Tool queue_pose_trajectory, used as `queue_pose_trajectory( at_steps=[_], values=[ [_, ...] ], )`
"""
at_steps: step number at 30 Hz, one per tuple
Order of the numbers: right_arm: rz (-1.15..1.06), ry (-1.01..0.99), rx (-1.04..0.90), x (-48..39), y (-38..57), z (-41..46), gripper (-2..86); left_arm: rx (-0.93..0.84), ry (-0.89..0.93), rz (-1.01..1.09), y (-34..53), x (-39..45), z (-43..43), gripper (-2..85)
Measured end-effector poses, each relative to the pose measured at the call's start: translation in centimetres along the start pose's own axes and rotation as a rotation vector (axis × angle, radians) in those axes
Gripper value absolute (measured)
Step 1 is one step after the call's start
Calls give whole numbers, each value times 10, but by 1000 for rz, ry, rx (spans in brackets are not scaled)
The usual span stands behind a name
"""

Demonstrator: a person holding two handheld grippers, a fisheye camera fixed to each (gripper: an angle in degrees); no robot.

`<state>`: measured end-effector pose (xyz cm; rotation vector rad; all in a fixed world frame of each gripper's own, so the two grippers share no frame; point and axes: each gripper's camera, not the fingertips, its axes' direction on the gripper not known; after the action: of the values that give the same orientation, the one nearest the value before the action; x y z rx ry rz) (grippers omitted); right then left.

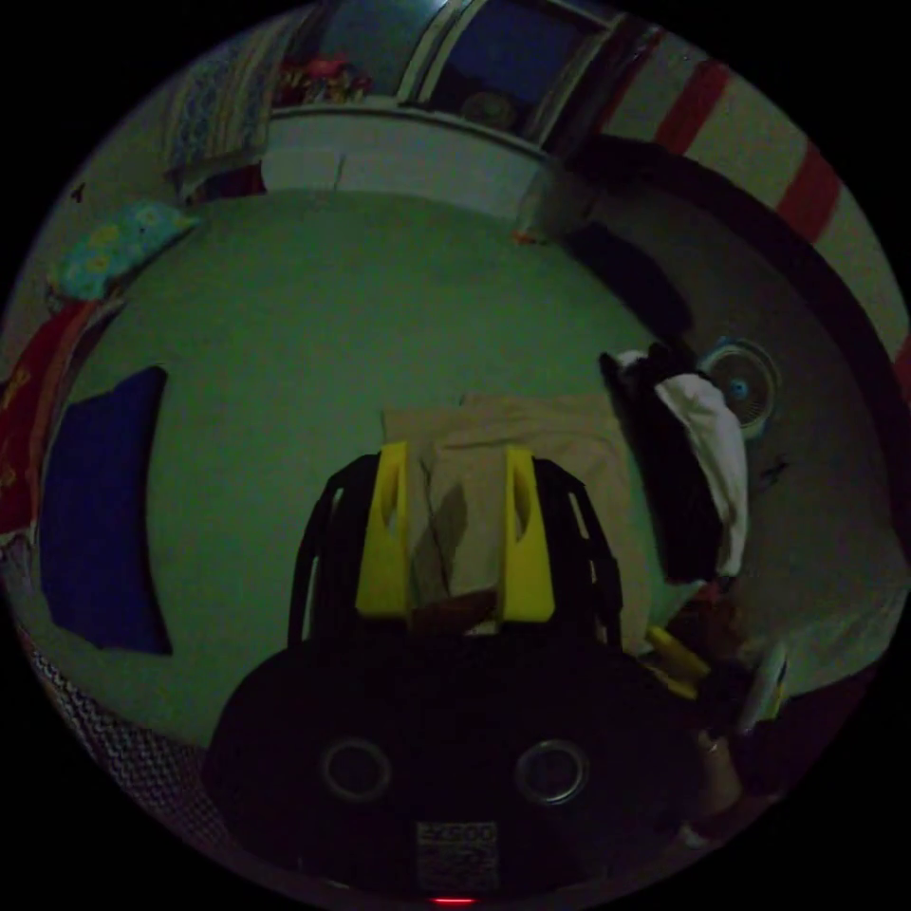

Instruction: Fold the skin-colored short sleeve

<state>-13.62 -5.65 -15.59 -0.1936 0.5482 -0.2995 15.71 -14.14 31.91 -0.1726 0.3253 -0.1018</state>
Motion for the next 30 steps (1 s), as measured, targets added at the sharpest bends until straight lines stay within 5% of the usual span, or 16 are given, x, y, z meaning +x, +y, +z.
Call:
queue_pose_trajectory(
  at_steps=[5, 11, 16, 30],
  values=[
    [59, -15, 12, 9, 32, -19, 0, -136, 53, -85, -50, -22, 65, 107],
    [129, -37, -12, -3, 67, -34, 50, -135, 49, -91, -102, -34, 87, 108],
    [-73, -186, 141, -66, 82, -65, 83, 8, -10, -47, -137, -45, 70, 124],
    [-227, -112, 88, -189, 96, -33, 71, -224, -1, 17, -243, -70, 155, 178]
  ],
)
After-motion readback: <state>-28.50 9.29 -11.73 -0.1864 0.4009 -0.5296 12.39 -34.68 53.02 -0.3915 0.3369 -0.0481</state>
